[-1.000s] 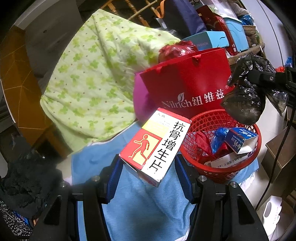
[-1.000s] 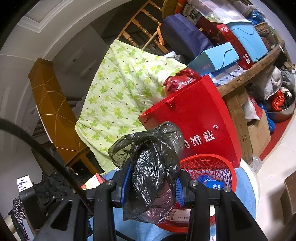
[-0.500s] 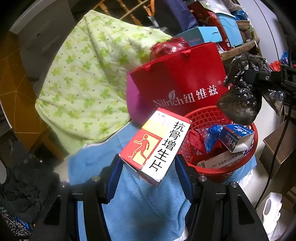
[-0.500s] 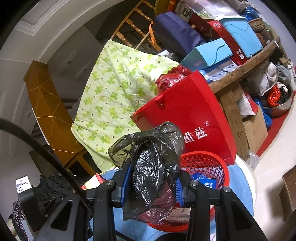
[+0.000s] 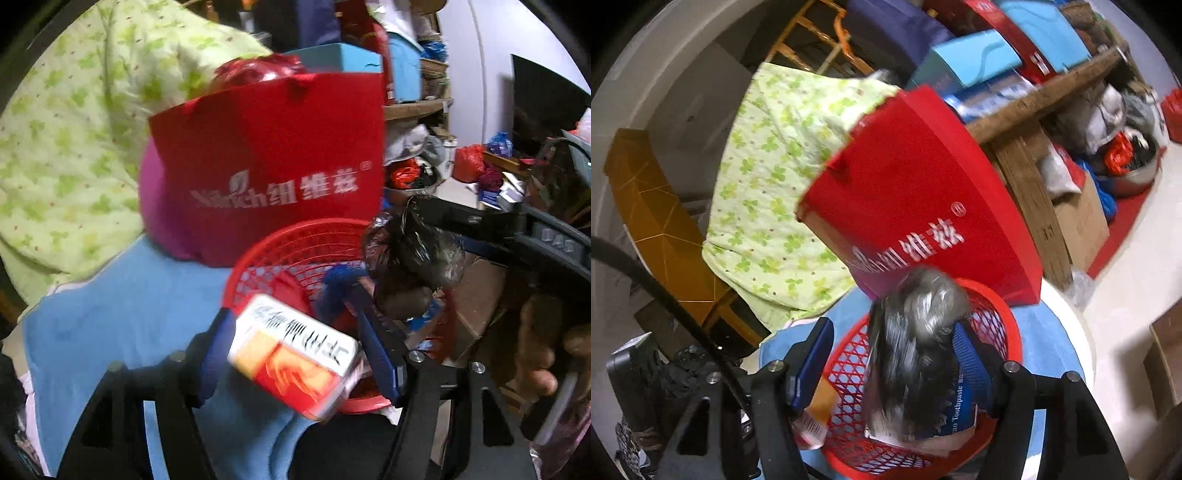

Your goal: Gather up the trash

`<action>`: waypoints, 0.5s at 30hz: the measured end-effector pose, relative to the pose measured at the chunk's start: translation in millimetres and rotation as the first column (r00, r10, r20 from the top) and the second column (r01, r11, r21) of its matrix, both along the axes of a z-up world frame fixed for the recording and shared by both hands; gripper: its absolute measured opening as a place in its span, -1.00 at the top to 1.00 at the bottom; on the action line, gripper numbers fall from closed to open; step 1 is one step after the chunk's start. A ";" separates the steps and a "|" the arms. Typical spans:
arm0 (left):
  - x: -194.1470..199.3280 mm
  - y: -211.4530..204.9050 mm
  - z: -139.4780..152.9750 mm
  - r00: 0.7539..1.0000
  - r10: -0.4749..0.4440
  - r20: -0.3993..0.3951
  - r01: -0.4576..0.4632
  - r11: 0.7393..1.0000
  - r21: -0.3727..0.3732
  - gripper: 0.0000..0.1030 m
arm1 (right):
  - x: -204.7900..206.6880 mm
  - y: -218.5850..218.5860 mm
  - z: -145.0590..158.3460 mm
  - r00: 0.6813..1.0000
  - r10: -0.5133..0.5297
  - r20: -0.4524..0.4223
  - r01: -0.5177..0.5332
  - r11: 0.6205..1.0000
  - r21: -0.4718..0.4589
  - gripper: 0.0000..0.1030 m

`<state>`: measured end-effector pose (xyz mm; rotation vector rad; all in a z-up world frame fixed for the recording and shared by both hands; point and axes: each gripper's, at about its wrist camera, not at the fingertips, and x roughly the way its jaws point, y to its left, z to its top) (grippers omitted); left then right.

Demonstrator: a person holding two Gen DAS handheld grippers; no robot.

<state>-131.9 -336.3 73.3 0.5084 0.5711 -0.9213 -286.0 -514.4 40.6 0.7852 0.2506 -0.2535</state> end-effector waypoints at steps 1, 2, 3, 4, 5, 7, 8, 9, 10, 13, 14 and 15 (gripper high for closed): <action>1.7 5.4 1.2 1.000 0.009 -0.005 -0.009 1.000 -0.010 -0.37 | -2.1 1.4 1.2 1.000 0.001 0.008 -0.001 1.000 -0.006 -0.38; 2.4 12.3 3.3 1.000 0.012 -0.015 -0.012 1.000 -0.027 -0.43 | -4.5 4.4 4.2 1.000 -0.003 0.013 0.003 1.000 -0.026 -0.38; 2.9 21.0 6.4 1.000 0.020 -0.018 -0.021 0.999 -0.046 -0.48 | -6.8 9.6 9.4 1.000 -0.008 0.018 0.009 0.998 -0.056 -0.38; 2.9 31.0 10.4 0.999 0.037 -0.009 -0.038 0.997 -0.065 -0.50 | -8.1 15.3 15.4 1.000 -0.003 0.024 0.005 0.996 -0.084 -0.38; 3.1 41.2 14.7 0.999 0.052 0.002 -0.051 0.995 -0.086 -0.52 | -7.1 21.9 20.9 1.000 0.011 0.029 -0.008 0.994 -0.106 -0.38; 3.7 59.1 22.7 0.997 0.081 0.013 -0.079 0.989 -0.125 -0.54 | -3.6 38.5 31.9 0.999 0.030 0.028 -0.026 0.989 -0.148 -0.38; 5.6 71.4 27.0 0.994 0.106 0.018 -0.102 0.984 -0.143 -0.55 | -1.1 46.4 37.0 0.998 0.047 0.031 -0.041 0.986 -0.160 -0.38; 9.4 85.0 30.8 0.991 0.133 0.025 -0.127 0.979 -0.156 -0.57 | 0.2 52.5 39.7 0.997 0.062 0.035 -0.055 0.985 -0.166 -0.38; 12.9 96.7 33.9 0.987 0.156 0.031 -0.149 0.975 -0.166 -0.58 | 3.0 61.7 44.6 0.996 0.086 0.038 -0.078 0.981 -0.180 -0.38; 25.5 135.4 37.9 0.970 0.238 0.047 -0.226 0.956 -0.187 -0.60 | 10.0 84.9 54.3 0.991 0.133 0.027 -0.123 0.966 -0.227 -0.38; 28.7 149.6 38.4 0.962 0.268 0.051 -0.254 0.948 -0.193 -0.61 | 12.7 92.3 57.0 0.989 0.146 0.026 -0.136 0.961 -0.240 -0.38; 32.1 162.4 38.5 0.954 0.295 0.050 -0.280 0.940 -0.195 -0.62 | 16.1 99.5 59.6 0.987 0.160 0.024 -0.149 0.957 -0.250 -0.38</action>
